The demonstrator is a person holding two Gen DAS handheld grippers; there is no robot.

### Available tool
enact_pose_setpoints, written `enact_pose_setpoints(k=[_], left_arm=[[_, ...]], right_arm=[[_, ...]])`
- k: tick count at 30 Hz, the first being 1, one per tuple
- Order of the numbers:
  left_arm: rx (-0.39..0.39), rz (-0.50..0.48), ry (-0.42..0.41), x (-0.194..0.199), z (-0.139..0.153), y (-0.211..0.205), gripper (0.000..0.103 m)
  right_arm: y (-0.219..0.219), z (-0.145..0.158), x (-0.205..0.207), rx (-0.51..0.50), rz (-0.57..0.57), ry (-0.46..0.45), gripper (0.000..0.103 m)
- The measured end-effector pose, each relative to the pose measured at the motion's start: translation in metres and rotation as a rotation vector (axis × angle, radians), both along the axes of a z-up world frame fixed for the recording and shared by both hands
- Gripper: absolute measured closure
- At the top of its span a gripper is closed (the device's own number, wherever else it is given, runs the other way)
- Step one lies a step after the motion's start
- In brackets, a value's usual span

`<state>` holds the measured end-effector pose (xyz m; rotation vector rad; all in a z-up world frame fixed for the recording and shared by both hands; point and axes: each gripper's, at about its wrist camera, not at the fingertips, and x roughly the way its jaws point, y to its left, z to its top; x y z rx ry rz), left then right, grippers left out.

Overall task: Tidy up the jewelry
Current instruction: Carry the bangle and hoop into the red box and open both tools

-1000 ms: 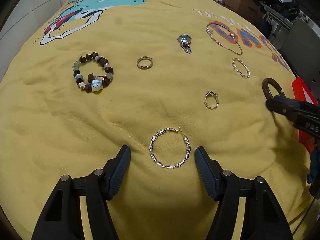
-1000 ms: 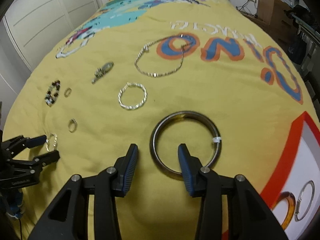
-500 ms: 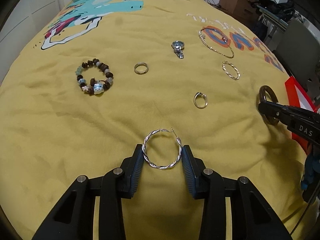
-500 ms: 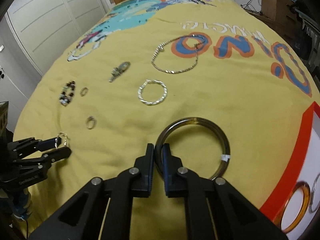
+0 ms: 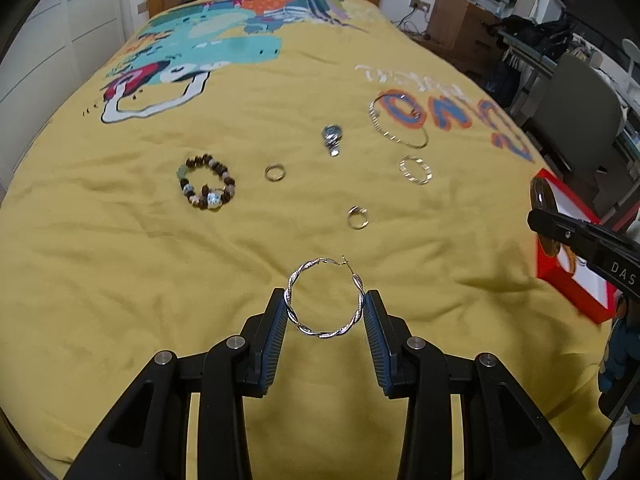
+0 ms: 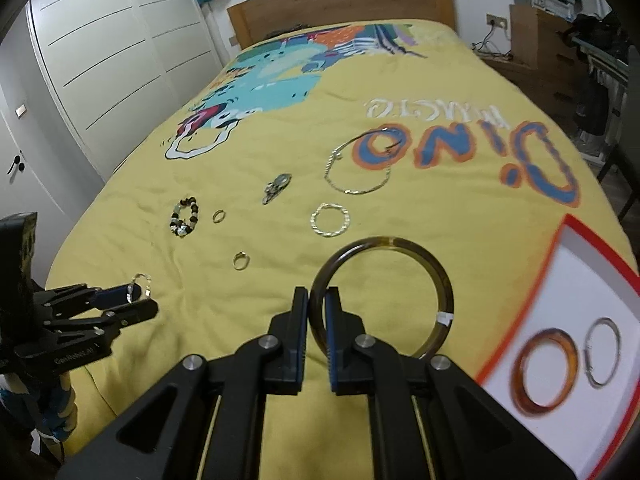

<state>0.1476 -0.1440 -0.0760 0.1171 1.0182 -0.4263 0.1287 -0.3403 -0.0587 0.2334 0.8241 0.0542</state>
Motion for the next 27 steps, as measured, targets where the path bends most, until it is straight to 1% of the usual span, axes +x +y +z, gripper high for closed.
enact_pose_setpoints(k=[4,11,18,22,27], left_arm=[[-0.010,-0.025,-0.014,-0.012,0.011,-0.013,0.065],[-0.013,-0.117,-0.026,-0.028,0.018,-0.060,0.065],[-0.010,-0.260,0.000,-0.040,0.009,-0.135,0.065],[-0.002,-0.330,0.012,-0.042,0.004,-0.180,0.065],[-0.005,-0.400,0.018,-0.041,0.005,-0.229,0.065]], right_arm=[[-0.016,0.006,-0.021,-0.013,-0.032,-0.002,0.095],[-0.064,0.006,-0.062,-0.037,-0.115,0.020,0.095],[-0.121,-0.010,-0.098,-0.043,-0.205,0.079,0.095],[-0.144,-0.024,-0.106,-0.025,-0.237,0.103,0.095],[-0.162,-0.042,-0.108,-0.011,-0.249,0.129,0.095]])
